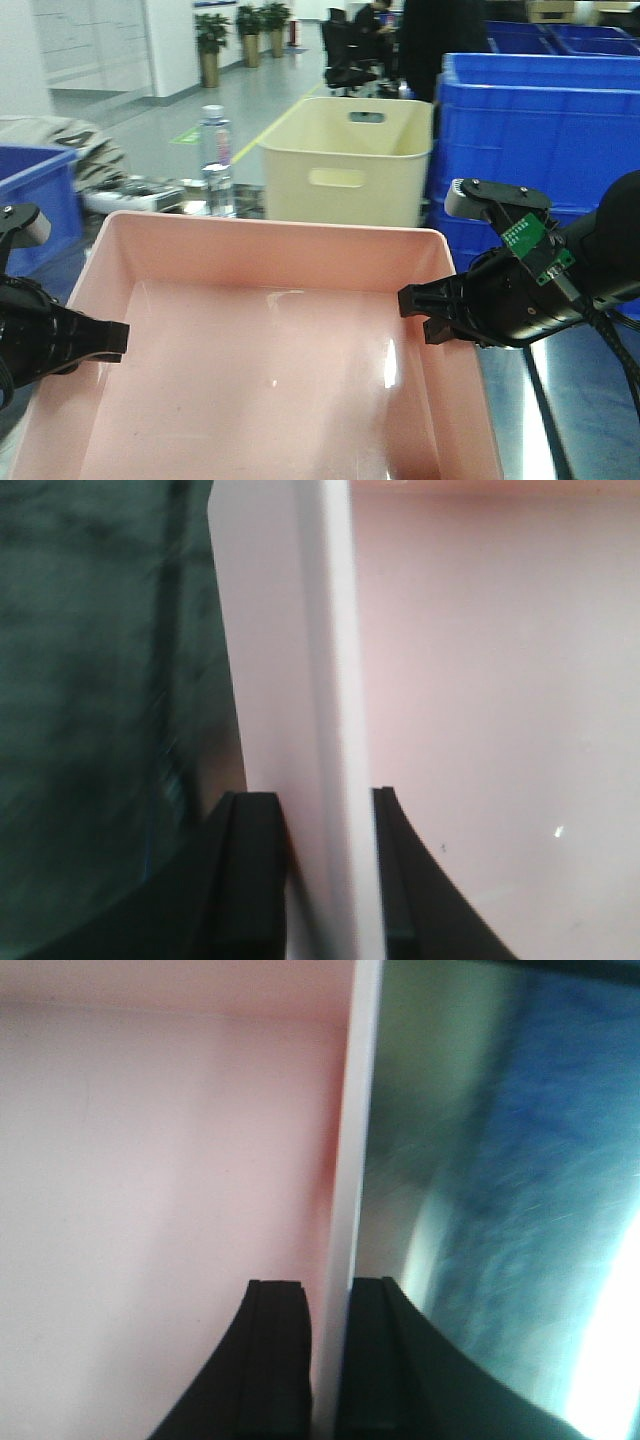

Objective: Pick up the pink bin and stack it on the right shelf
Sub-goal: 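Carry the pink bin up to the metal shelf beside the cream bin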

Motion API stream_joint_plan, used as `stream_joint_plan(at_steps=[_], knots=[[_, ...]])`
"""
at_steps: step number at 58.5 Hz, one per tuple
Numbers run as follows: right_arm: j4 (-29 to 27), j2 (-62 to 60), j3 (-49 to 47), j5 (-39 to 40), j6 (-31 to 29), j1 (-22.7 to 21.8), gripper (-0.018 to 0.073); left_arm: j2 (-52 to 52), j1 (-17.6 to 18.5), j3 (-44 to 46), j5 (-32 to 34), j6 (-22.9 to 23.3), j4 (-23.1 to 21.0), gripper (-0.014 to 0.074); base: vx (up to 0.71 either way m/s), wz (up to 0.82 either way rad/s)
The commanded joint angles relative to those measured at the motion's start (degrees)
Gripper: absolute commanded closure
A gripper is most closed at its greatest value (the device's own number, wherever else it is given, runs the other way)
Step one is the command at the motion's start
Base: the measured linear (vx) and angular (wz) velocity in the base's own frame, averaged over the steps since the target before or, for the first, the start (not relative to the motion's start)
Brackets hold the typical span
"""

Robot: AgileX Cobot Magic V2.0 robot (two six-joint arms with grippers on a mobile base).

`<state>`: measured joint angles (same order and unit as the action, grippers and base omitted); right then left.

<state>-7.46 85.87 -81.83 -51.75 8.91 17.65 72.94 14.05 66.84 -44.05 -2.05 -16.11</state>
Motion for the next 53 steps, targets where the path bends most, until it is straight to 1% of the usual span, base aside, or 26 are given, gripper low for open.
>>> stream_joint_plan(at_steps=[1,15,28,53], knots=[[1.3,-2.3,-2.1,4.2,-1.2,-0.5,0.0568,-2.4,0.4,2.0,3.8,-1.0,-2.1,0.0598,0.31,-0.50],[1.3,-2.3,-2.1,4.2,-1.2,-0.5,0.0568,-2.4,0.4,2.0,3.8,-1.0,-2.1,0.0598,0.28,-0.44],[1.3,-2.3,-2.1,4.4,-1.2,-0.5,0.0568,-2.4,0.4,2.0,3.8,-1.0,-2.1,0.0598,0.19,-0.30],[1.3,-2.3,-2.1,4.4,-1.2,-0.5,0.0568,-2.4,0.4,2.0,3.9,-1.0,-2.1,0.0598,0.04,-0.05]])
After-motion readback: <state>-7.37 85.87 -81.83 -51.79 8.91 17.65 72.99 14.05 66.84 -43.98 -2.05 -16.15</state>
